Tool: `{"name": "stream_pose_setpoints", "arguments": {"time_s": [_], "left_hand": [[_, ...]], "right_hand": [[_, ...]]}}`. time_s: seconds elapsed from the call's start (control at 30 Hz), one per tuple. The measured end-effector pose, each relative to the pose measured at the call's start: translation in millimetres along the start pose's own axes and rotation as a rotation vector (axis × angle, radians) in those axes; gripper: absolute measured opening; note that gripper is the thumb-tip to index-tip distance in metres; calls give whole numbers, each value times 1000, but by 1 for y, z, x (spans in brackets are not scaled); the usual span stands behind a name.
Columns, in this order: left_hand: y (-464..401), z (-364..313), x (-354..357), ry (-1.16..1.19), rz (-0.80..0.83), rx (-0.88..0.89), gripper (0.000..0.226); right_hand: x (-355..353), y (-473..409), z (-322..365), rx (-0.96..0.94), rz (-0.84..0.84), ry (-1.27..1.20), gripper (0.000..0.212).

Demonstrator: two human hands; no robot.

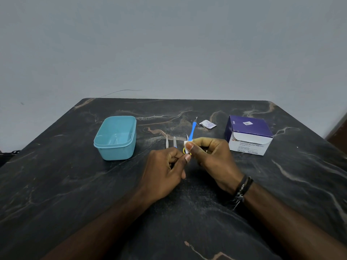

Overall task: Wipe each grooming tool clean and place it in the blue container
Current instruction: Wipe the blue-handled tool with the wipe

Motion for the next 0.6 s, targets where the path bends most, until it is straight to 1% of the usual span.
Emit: {"name": "stream_pose_setpoints", "arguments": {"time_s": [0.07,0.2,0.27,0.37,0.5,0.6], "left_hand": [[0,-1,1,3,9,11,18],[1,-4,6,-22,50,60,23],[1,-5,7,-27,59,68,24],[1,-4,6,-38,48,61,23],[0,-4,3,-33,18,54,21],[0,-4,2,-20,11,53,20]], "right_hand": [[-3,-1,8,-24,-19,-8,21],[-18,-6,18,-55,-115,-122,22],[-22,-7,17,-56,-131,-157,22],[-15,-5,14,-26,-92,-138,23],[-5,-2,3,32,-27,-30,21],[-4,-2,4,27,-23,-50,20]]}}
Point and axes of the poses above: each hand's wrist, its own y-axis away from the middle knuckle, its own x-axis out of the palm, z = x × y, the point moved 9 cm from there along -y, towards the middle knuckle, and after that the axes turned 10 degrees about -y, right-handed, at the moved point
